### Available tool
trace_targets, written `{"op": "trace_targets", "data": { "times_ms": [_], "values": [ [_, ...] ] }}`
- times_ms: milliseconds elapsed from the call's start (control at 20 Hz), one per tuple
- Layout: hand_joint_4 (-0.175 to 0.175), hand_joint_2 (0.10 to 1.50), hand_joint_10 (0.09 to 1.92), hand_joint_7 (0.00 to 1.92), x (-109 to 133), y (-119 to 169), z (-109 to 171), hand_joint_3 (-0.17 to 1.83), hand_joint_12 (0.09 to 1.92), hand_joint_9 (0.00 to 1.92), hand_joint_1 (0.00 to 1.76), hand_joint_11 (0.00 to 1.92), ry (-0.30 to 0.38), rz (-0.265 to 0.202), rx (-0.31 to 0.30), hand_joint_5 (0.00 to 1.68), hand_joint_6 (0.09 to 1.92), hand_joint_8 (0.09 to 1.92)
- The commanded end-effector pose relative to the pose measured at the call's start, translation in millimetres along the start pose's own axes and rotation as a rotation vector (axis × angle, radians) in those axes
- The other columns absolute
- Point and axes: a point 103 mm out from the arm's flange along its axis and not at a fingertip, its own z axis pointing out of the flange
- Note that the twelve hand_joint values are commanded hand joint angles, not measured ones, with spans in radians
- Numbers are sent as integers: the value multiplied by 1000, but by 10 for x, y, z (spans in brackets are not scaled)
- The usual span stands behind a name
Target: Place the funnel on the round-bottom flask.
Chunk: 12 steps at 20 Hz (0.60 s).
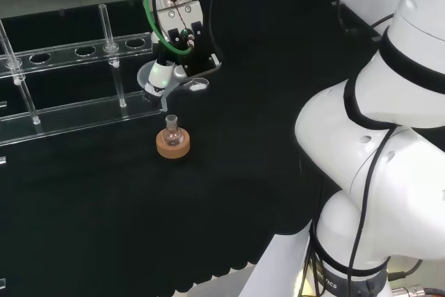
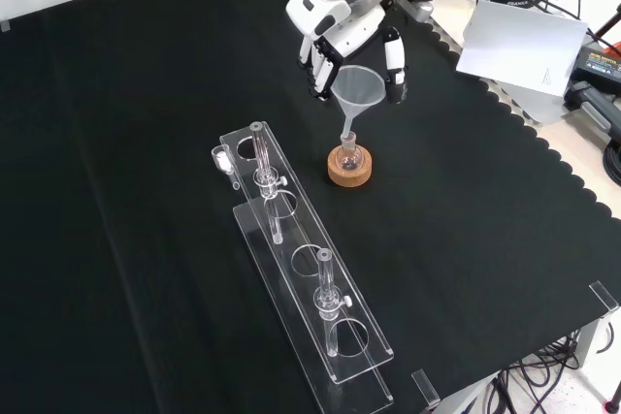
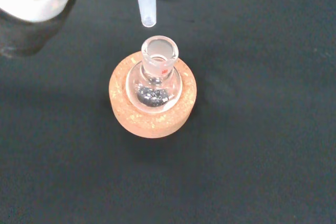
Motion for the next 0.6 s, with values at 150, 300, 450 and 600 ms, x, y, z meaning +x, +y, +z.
{"op": "trace_targets", "data": {
  "times_ms": [150, 300, 450, 600],
  "values": [
    [175, 1121, 381, 884, 16, -13, -48, 10, 1160, 1056, 996, 717, 2, -3, -6, 944, 1062, 690],
    [175, 1120, 381, 884, 15, -14, -48, 10, 1160, 1056, 996, 717, 4, -5, -7, 945, 1062, 690],
    [175, 1120, 381, 884, 18, -18, -43, 10, 1160, 1057, 996, 717, 7, -6, -5, 945, 1061, 690],
    [175, 1120, 381, 885, 19, -25, -16, 9, 1160, 1057, 996, 718, 12, -12, -1, 945, 1061, 690]
  ]
}}
